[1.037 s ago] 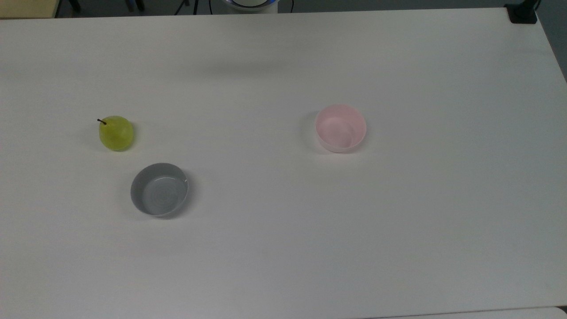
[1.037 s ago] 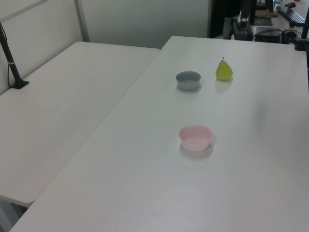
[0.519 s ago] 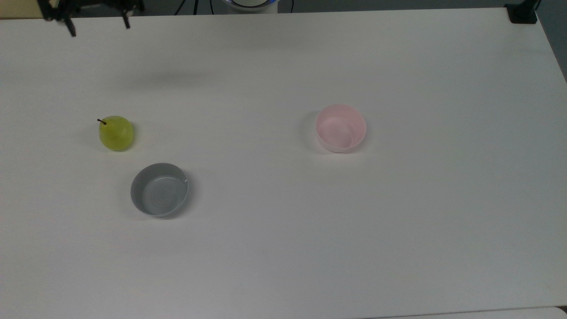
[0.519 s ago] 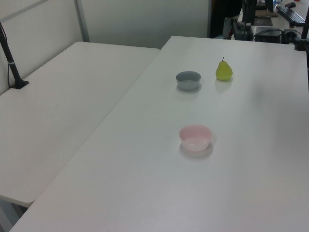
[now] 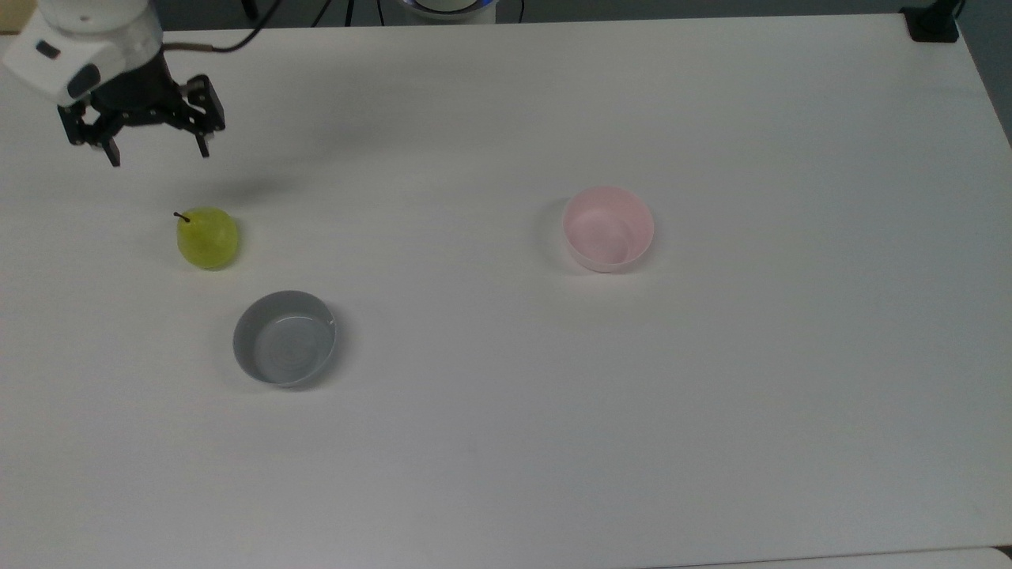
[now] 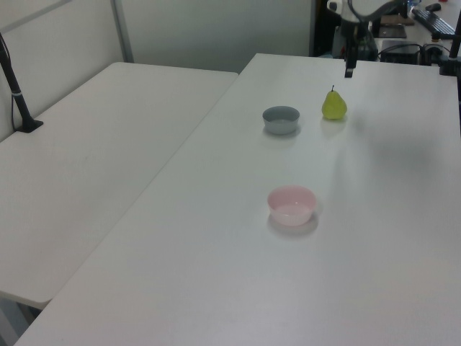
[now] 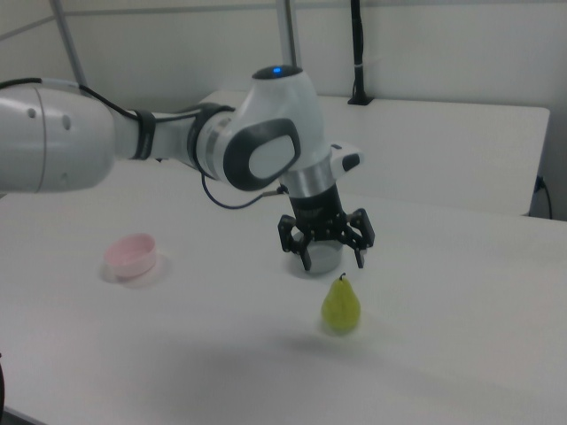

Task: Place the pear in the bowl

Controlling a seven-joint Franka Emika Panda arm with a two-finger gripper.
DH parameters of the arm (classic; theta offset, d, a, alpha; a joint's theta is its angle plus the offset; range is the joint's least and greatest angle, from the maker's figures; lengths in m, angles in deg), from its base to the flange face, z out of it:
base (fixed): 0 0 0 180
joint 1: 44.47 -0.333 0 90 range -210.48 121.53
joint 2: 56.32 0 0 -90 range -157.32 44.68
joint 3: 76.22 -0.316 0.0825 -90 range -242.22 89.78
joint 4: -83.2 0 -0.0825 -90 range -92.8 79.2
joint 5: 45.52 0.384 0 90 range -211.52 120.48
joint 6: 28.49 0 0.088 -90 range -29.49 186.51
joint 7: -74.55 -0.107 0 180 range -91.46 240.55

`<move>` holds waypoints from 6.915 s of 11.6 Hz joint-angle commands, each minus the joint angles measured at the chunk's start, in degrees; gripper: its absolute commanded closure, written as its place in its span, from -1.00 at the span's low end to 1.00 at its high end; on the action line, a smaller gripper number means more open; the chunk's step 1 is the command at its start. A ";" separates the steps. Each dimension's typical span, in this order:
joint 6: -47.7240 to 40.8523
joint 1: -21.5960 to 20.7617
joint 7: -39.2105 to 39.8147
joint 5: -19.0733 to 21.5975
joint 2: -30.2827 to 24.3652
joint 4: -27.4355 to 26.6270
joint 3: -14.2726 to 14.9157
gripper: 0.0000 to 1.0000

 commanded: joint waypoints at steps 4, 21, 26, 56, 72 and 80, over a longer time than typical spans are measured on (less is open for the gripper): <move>10.52 -0.37 -1.68 1.24 6.60 -2.27 0.54 -1.00; 6.25 -1.25 -3.27 7.48 6.89 -2.09 -0.87 0.38; -8.50 -7.47 -9.14 4.16 -4.79 -1.39 -2.45 0.37; -1.33 -41.24 -53.37 -0.43 7.76 1.07 -5.62 0.36; -20.13 -24.83 -48.04 -0.26 -10.42 4.85 -5.62 -1.00; -24.54 -15.76 -26.22 2.73 -16.32 4.50 -4.56 -1.00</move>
